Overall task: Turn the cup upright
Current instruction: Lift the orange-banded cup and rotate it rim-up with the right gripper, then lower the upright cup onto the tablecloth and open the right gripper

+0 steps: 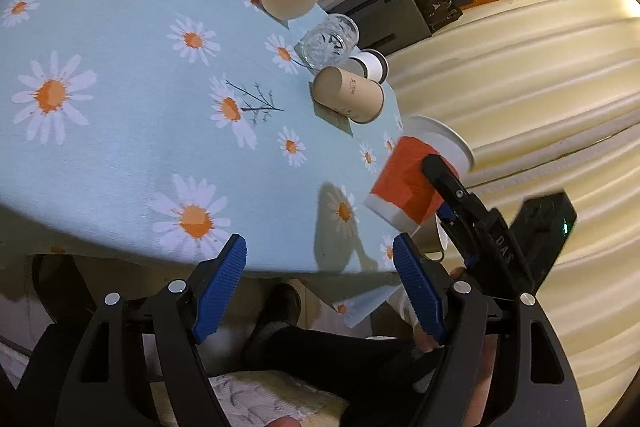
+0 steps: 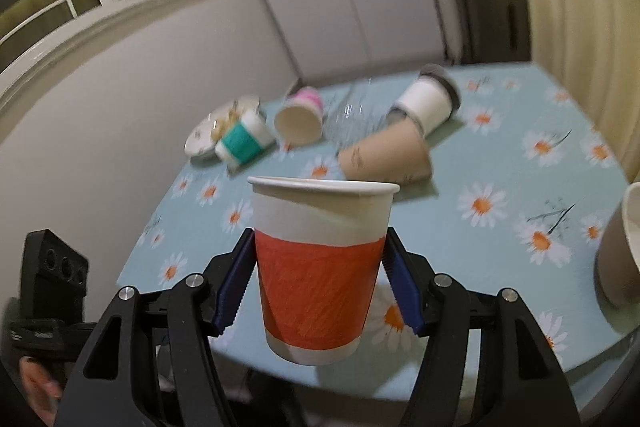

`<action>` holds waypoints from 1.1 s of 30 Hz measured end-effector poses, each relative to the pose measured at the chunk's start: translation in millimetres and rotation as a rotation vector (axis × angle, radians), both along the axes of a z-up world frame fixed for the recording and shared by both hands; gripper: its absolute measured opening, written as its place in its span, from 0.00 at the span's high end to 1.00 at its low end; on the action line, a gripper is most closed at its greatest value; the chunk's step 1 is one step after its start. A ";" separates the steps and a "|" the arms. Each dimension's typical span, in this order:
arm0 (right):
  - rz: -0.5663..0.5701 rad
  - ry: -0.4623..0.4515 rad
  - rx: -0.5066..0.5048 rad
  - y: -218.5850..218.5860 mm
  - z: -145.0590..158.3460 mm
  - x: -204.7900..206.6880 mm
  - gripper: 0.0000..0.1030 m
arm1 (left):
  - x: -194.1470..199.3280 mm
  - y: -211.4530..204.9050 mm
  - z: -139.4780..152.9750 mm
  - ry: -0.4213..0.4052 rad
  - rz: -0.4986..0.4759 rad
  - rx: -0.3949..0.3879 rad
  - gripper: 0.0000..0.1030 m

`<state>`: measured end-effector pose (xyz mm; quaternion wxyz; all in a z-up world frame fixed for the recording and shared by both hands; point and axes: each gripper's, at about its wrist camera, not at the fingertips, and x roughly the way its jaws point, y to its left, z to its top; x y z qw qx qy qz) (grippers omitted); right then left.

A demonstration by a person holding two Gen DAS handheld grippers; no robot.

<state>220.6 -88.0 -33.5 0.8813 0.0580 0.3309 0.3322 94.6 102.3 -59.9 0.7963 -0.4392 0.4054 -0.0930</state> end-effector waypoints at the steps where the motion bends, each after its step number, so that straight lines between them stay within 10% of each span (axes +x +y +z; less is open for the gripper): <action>1: -0.008 -0.028 0.004 2.3 -1.8 -3.9 0.39 | -2.3 2.3 -0.4 0.000 0.004 0.009 0.28; 17: -0.119 -0.335 -0.096 38.4 -56.2 -25.9 0.39 | -14.8 23.0 -1.5 0.005 0.058 0.031 0.28; 33: -0.102 -0.340 -0.155 36.5 -68.8 -40.1 0.39 | -11.8 21.1 -5.2 0.025 0.062 0.053 0.28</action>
